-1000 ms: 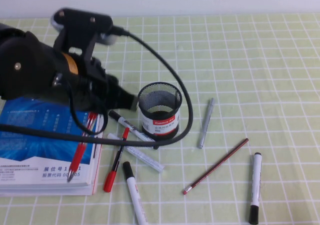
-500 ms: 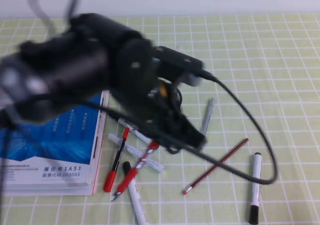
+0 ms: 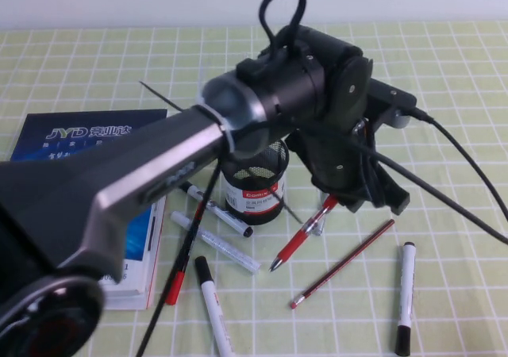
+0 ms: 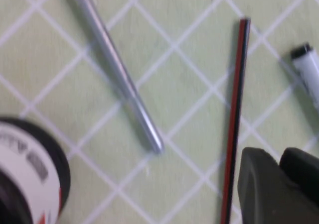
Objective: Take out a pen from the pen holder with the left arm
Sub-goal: Place the pen on the table
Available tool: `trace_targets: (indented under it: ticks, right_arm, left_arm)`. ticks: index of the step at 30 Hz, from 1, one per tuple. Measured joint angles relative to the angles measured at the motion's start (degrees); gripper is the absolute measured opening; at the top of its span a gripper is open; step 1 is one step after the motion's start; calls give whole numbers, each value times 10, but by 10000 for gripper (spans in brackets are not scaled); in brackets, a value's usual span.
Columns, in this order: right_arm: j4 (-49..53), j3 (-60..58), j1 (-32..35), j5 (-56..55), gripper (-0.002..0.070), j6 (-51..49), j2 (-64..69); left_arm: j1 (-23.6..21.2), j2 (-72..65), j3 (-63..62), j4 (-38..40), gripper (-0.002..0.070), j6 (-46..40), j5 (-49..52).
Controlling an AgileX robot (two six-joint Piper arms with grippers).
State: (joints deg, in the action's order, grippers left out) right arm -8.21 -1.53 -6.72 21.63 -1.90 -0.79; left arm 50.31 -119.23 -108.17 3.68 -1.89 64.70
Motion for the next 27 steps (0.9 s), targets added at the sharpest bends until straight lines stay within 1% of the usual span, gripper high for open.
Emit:
trace_targets:
  ticks: [6,19,27]
  right_arm:
    - [0,0,0,0,-15,0,0]
    - [0,0,0,0,-15,0,0]
    - [0,0,0,0,-15,0,0]
  left_arm:
    - [0,-60,-54,0,41,-26,2]
    - [-1,-118,-59,-11,41,-74,-34]
    - [-11,-136,-59,-28,41,-75,-51]
